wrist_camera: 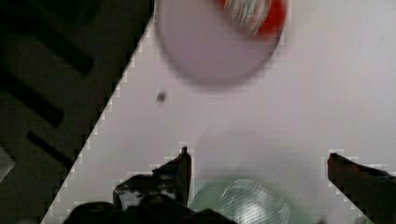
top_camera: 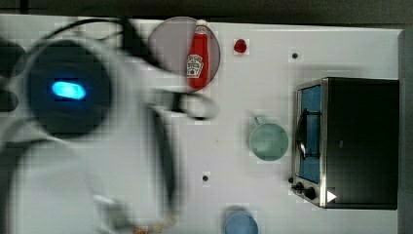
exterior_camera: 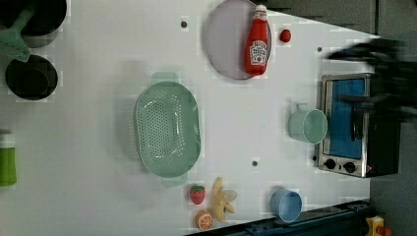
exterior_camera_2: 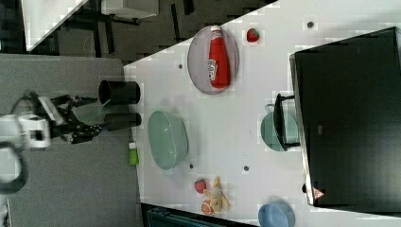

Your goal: Drag strainer right to left.

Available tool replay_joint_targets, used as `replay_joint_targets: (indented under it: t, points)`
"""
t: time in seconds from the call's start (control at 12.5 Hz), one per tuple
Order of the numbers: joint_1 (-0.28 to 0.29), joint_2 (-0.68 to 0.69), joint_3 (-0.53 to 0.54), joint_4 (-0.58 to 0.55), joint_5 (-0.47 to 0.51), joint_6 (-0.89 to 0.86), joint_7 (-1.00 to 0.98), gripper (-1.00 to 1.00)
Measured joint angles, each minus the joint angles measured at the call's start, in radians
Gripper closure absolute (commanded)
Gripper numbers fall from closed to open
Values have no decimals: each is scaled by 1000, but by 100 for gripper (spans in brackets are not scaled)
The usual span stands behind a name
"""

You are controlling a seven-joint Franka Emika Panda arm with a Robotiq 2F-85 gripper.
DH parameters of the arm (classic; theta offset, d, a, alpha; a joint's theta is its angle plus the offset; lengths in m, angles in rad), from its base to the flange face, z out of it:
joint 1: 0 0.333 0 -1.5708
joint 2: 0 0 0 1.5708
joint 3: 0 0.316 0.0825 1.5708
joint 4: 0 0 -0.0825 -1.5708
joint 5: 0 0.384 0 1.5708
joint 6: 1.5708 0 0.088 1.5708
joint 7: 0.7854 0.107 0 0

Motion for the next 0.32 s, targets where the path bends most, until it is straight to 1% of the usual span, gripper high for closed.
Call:
replay_joint_targets:
  t: [0.08, 0.16, 0.24, 0.32]
  points:
    - [-7, -62, -84, 2, -44, -42, -95, -100]
    - [-27, -102, -158, 5, -100, -78, -167, -100]
    - [-77, -119, -206, 3, -108, -104, -213, -100]
    - [-109, -122, -259, 4, -118, -115, -255, -100]
